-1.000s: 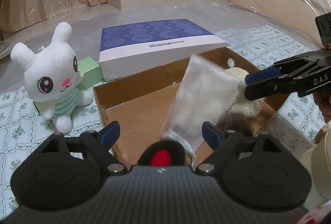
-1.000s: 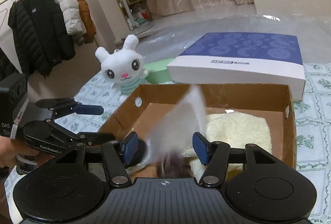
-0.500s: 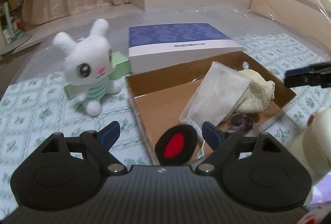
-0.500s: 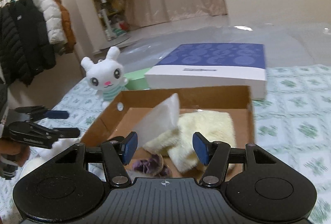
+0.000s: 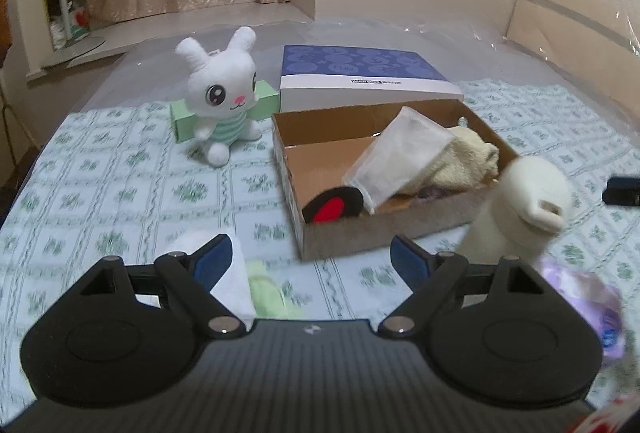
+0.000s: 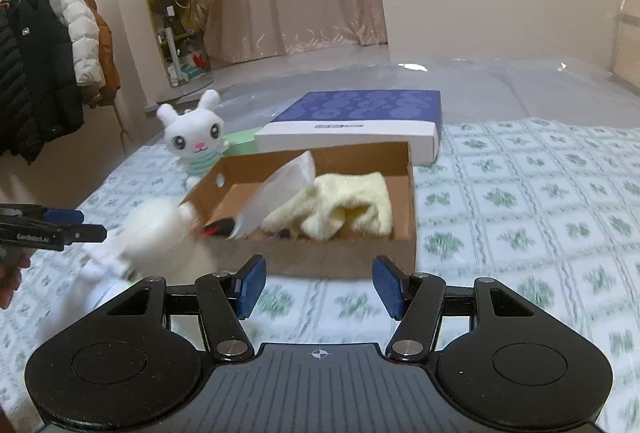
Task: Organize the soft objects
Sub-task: 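Withdraw both grippers from the box back over the bed, then lower the right gripper onto the blue face mask and close on it, then grasp the white paper towel roll with the left gripper while the right gripper holds the mask, then carry the paper towel with the left gripper while the right gripper carries the mask to the box, then open both grippers over the box to drop the paper towel and mask, then withdraw both grippers from the box back over the bed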
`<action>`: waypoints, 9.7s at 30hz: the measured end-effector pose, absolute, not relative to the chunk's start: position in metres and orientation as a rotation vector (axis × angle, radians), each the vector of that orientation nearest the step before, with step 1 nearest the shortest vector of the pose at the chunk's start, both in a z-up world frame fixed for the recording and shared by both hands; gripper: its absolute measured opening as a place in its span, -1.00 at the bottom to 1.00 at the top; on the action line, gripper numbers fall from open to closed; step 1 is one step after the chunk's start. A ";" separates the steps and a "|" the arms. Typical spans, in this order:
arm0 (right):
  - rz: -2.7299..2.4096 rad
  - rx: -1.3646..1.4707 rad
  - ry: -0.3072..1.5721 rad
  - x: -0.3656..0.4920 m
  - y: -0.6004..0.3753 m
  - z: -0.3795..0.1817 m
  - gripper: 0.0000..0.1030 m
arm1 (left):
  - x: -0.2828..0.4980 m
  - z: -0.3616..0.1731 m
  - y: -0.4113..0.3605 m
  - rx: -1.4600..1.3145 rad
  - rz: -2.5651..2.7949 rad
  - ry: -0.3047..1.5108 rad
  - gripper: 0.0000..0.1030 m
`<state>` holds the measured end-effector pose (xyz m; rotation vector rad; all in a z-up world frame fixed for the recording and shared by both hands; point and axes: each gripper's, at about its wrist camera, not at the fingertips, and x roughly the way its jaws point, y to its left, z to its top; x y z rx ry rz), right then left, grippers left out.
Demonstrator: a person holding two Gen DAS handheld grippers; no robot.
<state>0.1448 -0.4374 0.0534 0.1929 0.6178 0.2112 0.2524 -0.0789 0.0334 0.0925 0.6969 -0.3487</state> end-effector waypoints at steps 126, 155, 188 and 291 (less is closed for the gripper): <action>0.350 0.102 0.889 0.097 -0.206 -0.043 -0.97 | 0.147 -0.062 0.043 0.153 -0.482 0.948 -0.48; 0.203 0.129 0.777 -0.005 -0.311 0.027 -0.97 | 0.064 -0.002 -0.058 -0.007 -0.466 0.844 -0.49; 0.213 0.190 0.759 0.081 -0.422 0.071 -0.97 | 0.158 0.015 -0.127 0.124 -0.554 0.806 -0.49; 0.306 0.083 0.782 0.165 -0.443 0.054 0.07 | 0.236 0.039 -0.085 0.063 -0.421 0.720 0.22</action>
